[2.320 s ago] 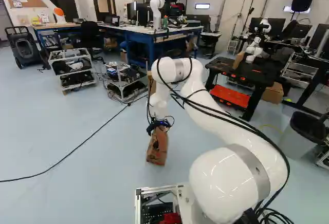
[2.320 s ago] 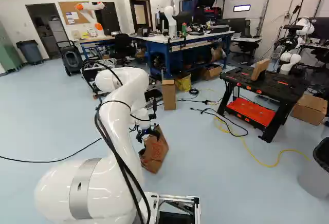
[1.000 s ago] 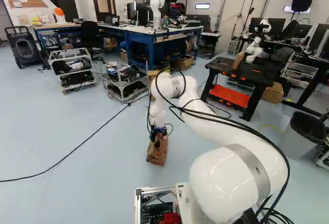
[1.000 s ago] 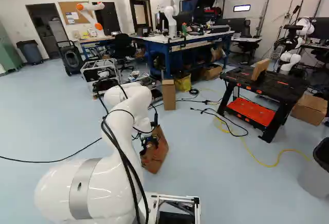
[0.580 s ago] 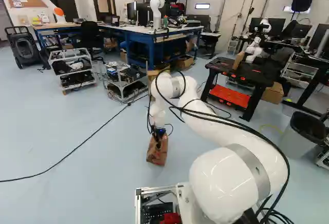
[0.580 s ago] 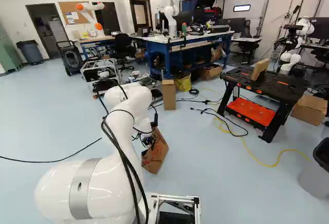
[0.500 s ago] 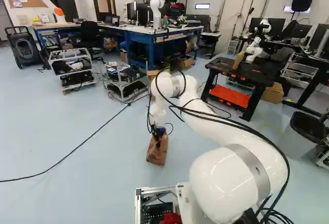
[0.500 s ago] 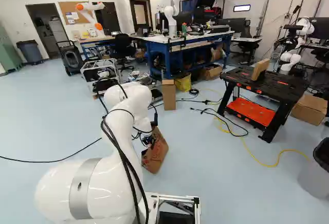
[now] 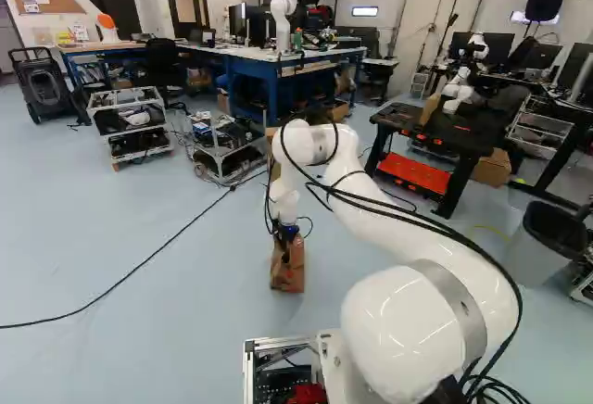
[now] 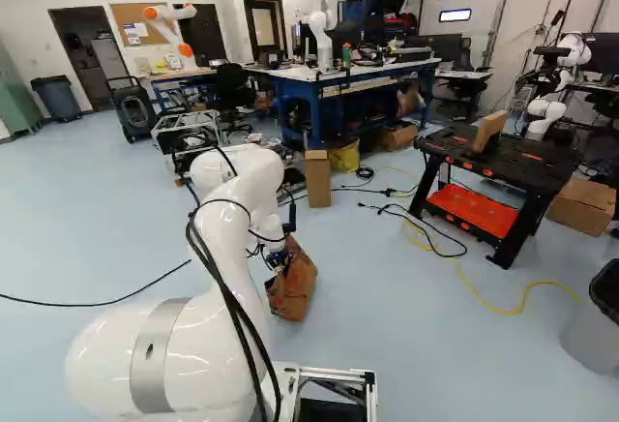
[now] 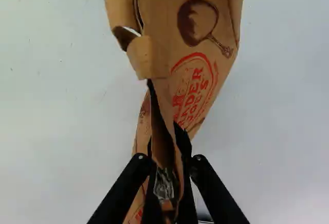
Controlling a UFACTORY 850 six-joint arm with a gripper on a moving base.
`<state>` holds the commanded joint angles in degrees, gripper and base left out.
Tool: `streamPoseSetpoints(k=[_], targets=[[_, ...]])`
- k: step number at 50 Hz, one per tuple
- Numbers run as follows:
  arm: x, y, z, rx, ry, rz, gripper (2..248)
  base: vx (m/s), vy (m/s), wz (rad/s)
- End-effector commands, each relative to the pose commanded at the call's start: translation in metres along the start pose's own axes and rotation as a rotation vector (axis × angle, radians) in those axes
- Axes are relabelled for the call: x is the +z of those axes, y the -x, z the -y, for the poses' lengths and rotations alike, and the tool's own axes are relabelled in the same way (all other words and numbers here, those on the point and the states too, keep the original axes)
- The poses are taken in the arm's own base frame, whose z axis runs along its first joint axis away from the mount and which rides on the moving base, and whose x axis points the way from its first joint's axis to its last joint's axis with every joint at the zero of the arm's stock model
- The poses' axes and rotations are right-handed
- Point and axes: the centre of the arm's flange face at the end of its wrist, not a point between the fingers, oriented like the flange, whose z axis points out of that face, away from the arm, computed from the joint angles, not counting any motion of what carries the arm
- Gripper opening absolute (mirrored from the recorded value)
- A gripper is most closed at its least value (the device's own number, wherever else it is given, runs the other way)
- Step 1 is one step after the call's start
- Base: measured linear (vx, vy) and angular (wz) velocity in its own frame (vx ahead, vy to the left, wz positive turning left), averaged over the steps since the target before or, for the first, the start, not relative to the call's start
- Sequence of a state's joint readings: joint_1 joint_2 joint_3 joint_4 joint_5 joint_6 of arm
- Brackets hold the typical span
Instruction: Pick up the grocery bag from the ground
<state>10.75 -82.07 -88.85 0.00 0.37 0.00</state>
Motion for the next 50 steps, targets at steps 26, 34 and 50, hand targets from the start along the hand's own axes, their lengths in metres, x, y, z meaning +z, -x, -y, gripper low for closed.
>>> streamPoseSetpoints(k=[26, 34, 50], targets=[[-0.039, -0.003, 0.0, 0.0, 0.0, -0.011, 24, 0.0, 0.0, 0.0], [-0.051, -0.004, 0.0, 0.0, 0.0, -0.015, 24, 0.0, 0.0, 0.0], [-0.076, -0.005, 0.0, 0.0, 0.0, -0.025, 24, 0.0, 0.0, 0.0]])
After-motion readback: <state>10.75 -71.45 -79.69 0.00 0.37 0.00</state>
